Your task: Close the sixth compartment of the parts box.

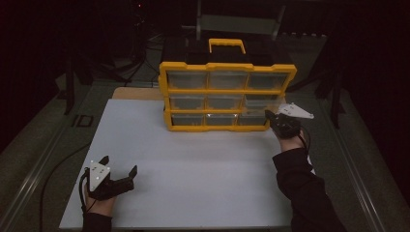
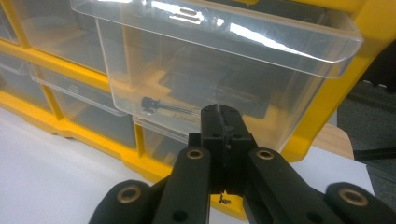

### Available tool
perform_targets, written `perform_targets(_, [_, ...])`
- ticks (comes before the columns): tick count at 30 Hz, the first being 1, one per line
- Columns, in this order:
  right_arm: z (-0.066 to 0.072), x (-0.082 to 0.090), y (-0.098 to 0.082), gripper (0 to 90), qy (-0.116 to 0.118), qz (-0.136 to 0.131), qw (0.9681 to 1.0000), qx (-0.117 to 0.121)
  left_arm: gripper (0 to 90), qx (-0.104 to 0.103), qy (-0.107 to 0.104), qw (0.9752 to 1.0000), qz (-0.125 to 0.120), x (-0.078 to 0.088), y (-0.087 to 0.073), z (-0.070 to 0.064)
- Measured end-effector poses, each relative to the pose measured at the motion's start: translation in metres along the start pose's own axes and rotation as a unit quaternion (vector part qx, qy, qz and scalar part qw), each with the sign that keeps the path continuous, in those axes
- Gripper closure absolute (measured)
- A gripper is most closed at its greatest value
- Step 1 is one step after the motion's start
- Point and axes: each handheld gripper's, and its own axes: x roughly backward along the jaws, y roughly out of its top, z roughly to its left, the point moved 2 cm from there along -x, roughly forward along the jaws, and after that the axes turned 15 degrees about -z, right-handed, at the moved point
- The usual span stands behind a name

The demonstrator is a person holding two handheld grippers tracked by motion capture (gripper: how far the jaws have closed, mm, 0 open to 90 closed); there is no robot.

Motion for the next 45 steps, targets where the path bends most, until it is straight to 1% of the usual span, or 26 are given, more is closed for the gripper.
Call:
perform_targets(5, [-0.001,-0.005,0.001,90.0,-0.001,0.000,1.0000,0.000,0.1,0.003,-0.002,1.0000,0.001,-0.001,-0.001,0.000])
perform_targets(8, [-0.002,-0.009,0.001,90.0,-0.002,0.000,1.0000,-0.002,0.2,0.002,-0.002,1.0000,0.000,0.000,-0.001,0.000])
perform_targets(9, [-0.002,-0.011,0.002,90.0,-0.002,0.000,1.0000,0.001,0.1,0.001,-0.002,1.0000,-0.001,0.000,0.000,0.000])
perform_targets(17, [-0.003,-0.017,0.002,90.0,-0.005,-0.003,1.0000,0.000,0.2,0.000,-0.002,1.0000,-0.001,0.000,0.000,0.000])
perform_targets(30, [-0.006,-0.024,0.007,90.0,-0.008,-0.004,1.0000,0.003,0.1,0.001,-0.002,1.0000,0.000,0.000,-0.001,0.000])
perform_targets(37, [-0.005,-0.027,0.009,90.0,-0.008,-0.005,0.9999,0.007,0.2,0.002,-0.002,1.0000,0.000,0.000,-0.001,0.000])
perform_targets(39, [-0.004,-0.027,0.009,90.0,-0.008,-0.005,0.9999,0.012,0.1,0.002,-0.002,1.0000,0.000,0.000,-0.001,0.000])
perform_targets(41, [-0.004,-0.027,0.009,90.0,-0.007,-0.005,0.9999,0.011,0.2,0.002,-0.002,1.0000,0.001,0.000,-0.001,0.000])
perform_targets(42, [-0.005,-0.027,0.009,90.0,-0.008,-0.005,0.9999,0.006,0.1,0.001,-0.002,1.0000,0.001,0.000,-0.001,0.000])
perform_targets(45, [-0.004,-0.027,0.010,90.0,-0.010,-0.002,0.9999,0.008,0.1,0.001,-0.001,1.0000,0.000,0.001,-0.001,0.000])
